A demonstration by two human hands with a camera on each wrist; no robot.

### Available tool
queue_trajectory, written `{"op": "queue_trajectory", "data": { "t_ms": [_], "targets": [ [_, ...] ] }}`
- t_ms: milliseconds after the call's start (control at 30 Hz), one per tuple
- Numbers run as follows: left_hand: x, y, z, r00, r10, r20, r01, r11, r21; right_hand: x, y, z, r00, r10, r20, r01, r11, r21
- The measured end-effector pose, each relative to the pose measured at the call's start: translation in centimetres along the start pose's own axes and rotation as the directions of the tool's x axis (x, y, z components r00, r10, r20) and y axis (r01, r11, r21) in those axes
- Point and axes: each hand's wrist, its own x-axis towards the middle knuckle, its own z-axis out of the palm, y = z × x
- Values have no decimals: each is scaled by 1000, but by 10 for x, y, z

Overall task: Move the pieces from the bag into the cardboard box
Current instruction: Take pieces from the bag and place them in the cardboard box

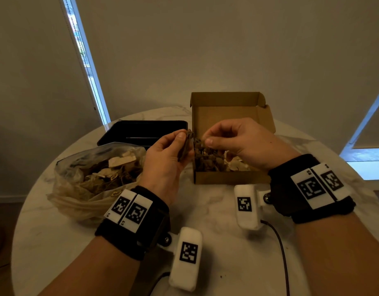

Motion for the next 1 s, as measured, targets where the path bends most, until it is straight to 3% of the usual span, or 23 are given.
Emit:
{"op": "queue_trajectory", "data": {
  "t_ms": [100,200,400,533,700,800,1000],
  "targets": [
    [0,0,0,1000,5,22,-5,1000,3,-1,-3,6,996,-7,88,10,999,-37],
    [-2,-3,0,998,35,57,-38,998,43,-2,-9,11,994,-49,98,50,999,-5],
    [-3,-3,2,993,16,120,-22,998,53,5,-8,16,981,-25,-194,44,995,90],
    [-4,-3,5,985,4,170,-5,1000,5,6,-5,16,959,16,-283,11,996,94],
    [-4,-3,5,980,16,199,-18,1000,8,4,-3,15,985,98,-145,-91,995,50],
    [-3,-5,5,986,23,167,-29,999,34,3,-3,13,989,105,-107,-104,994,12],
    [3,-9,-1,1000,21,-16,-17,977,214,9,2,-5,926,190,-325,-133,973,187]
  ]
}}
